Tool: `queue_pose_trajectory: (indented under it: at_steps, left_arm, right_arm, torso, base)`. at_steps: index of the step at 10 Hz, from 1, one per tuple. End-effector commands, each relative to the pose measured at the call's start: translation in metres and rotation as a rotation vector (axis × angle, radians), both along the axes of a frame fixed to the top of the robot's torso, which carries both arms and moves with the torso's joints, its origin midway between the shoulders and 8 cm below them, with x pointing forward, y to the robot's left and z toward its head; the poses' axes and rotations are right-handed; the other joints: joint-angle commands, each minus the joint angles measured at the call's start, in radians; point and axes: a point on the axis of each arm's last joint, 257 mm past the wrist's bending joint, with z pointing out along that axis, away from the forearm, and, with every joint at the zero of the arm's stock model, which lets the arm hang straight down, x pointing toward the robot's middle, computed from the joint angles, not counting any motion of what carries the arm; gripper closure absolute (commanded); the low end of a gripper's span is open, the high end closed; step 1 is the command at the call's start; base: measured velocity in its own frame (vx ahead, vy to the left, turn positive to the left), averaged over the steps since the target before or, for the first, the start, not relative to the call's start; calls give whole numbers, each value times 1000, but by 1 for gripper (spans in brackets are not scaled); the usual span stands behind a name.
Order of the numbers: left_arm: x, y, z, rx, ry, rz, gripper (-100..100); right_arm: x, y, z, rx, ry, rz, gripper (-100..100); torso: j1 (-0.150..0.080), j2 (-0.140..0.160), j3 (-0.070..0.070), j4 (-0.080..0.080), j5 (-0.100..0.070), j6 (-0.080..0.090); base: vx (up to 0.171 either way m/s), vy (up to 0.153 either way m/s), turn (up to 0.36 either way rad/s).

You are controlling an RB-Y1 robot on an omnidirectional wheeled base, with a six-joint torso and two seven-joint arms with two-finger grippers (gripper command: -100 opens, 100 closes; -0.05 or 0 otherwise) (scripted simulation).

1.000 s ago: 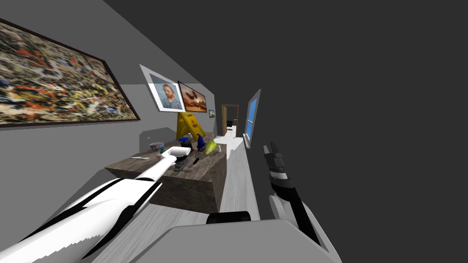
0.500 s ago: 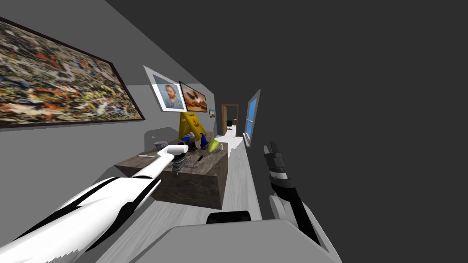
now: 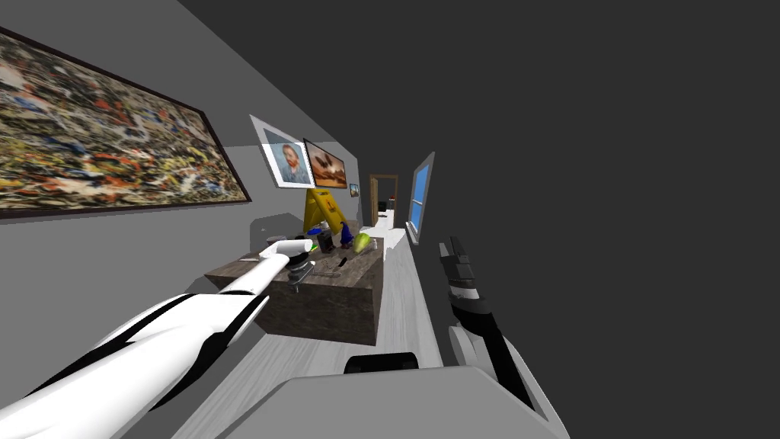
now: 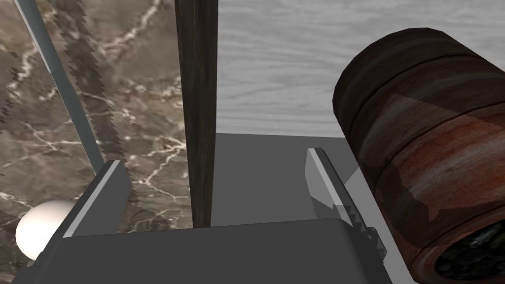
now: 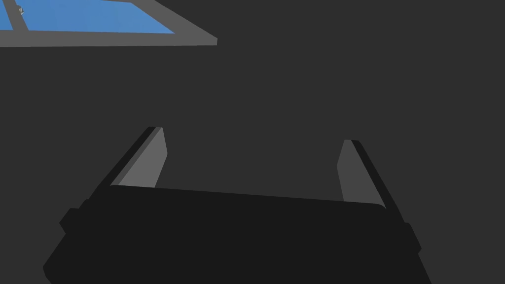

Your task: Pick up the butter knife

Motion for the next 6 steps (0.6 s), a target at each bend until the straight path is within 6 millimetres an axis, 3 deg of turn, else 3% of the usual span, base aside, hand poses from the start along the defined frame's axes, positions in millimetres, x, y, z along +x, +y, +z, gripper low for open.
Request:
queue_pose_trajectory:
  at_steps: [1, 4, 6]
  left_arm:
    - [-2, -12, 2, -43, 16, 1, -100]
    - [-4, -40, -1, -126, 34, -18, -100]
    - [-2, -67, -6, -192, 36, -47, -100]
  right_arm:
    - [0, 0, 0, 0, 0, 0, 0]
    - [0, 0, 0, 0, 0, 0, 0]
    - [0, 0, 0, 0, 0, 0, 0]
  torso:
    - [0, 0, 0, 0, 0, 0]
    - [0, -4, -2, -1, 0, 0]
    - [-2, -8, -5, -2, 0, 0]
  base:
    - [-16, 158, -26]
    - [33, 142, -29]
    - [112, 105, -25]
